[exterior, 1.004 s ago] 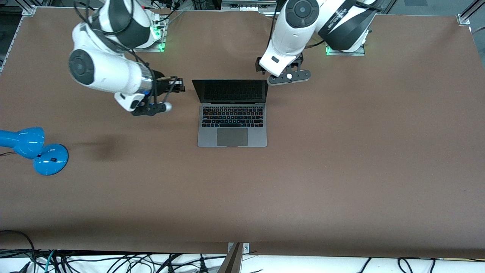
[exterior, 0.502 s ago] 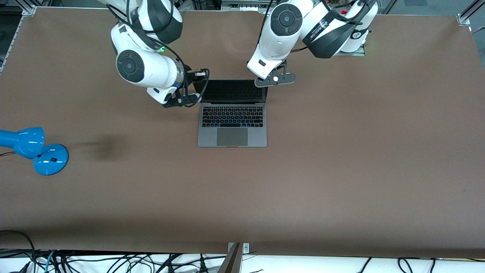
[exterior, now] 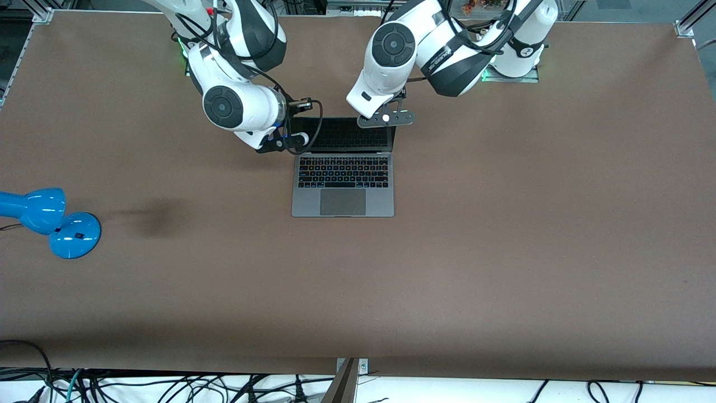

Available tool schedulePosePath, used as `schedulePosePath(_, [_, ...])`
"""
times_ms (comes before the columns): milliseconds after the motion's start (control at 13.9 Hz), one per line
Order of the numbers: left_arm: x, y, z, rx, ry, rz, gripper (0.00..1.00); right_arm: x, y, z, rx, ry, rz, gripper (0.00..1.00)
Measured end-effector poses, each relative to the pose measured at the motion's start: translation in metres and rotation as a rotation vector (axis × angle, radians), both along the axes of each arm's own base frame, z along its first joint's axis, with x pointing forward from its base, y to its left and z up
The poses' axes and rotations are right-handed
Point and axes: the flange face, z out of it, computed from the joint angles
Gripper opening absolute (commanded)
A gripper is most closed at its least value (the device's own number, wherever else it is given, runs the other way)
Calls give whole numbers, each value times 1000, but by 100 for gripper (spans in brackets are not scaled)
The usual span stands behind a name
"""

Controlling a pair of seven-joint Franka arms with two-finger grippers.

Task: Close laptop with both arms from behind
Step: 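Lower both grippers behind the laptop screen's back edge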

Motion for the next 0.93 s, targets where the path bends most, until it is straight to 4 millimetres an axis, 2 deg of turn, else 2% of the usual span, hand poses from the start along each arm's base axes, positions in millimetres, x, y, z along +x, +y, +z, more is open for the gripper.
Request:
schedulePosePath(215, [7,-1,-20,17,-25,-22,0,-4,3,-2,-3,7,10,0])
schedulePosePath(502, [19,3,-42,7,-8,-15,0,-4,3,-15,-12,23,8,0])
schedulePosePath(933, [35,14,-44,0,-17,1,0,10,2,-14,13,-52,-31,0])
